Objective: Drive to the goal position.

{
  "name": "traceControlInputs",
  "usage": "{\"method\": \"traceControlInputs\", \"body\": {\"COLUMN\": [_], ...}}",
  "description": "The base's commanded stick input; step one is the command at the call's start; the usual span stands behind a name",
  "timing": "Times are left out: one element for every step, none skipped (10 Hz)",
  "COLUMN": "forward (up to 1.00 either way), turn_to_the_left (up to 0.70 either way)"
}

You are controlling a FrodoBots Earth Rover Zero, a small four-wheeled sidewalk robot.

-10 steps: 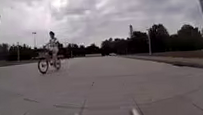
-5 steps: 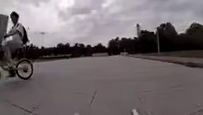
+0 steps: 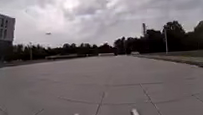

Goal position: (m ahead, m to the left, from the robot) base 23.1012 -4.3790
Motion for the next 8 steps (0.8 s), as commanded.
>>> {"method": "traceControlInputs", "body": {"forward": [0.70, 0.70, 0.70, 0.70, 0.70, 0.70, 0.70, 0.70], "turn_to_the_left": [0.00, 0.00, 0.00, 0.00, 0.00, 0.00, 0.00, 0.00]}}
